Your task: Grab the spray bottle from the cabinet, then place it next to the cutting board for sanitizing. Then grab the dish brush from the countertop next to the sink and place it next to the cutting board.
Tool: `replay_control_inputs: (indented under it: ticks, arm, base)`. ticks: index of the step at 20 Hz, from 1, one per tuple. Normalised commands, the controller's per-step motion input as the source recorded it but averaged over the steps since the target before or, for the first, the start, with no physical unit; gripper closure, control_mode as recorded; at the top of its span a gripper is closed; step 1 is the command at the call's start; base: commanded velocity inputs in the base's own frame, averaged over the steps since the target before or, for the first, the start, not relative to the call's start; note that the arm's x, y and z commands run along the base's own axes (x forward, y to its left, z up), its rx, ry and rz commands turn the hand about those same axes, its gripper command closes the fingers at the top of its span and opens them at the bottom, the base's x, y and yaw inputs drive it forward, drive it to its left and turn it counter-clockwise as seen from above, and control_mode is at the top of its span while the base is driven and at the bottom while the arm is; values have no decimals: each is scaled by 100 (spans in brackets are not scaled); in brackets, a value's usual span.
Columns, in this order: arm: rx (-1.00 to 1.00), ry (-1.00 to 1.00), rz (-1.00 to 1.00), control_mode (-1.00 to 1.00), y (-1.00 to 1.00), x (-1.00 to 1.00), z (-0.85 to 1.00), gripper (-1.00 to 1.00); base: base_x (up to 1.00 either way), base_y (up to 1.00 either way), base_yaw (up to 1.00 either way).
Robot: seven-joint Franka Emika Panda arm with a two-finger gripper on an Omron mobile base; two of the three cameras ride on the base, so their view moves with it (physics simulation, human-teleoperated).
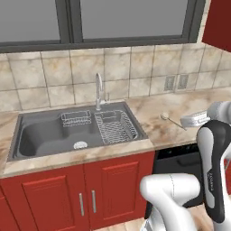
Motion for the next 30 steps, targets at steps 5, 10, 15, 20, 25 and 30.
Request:
replay_control_inputs:
  ticks: [5, 10, 15, 20, 25, 30]
  arm:
    - [0, 0, 0, 100, 0, 0, 0, -100]
    - [0, 0, 0, 100, 0, 0, 0, -100]
    - [0, 0, 0, 100, 0, 0, 0, -100]
    - [0, 0, 0, 100, 0, 0, 0, -100]
    - [0, 0, 0, 100, 0, 0, 0, -100]
    - [0, 9, 0, -100, 0, 13, 0, -100]
  base:
    - [66, -68, 19]
    - [0, -74, 12]
    - [71, -3, 0]
    - [61, -11, 2]
    - [34, -11, 5]
    - [16, -8, 4]
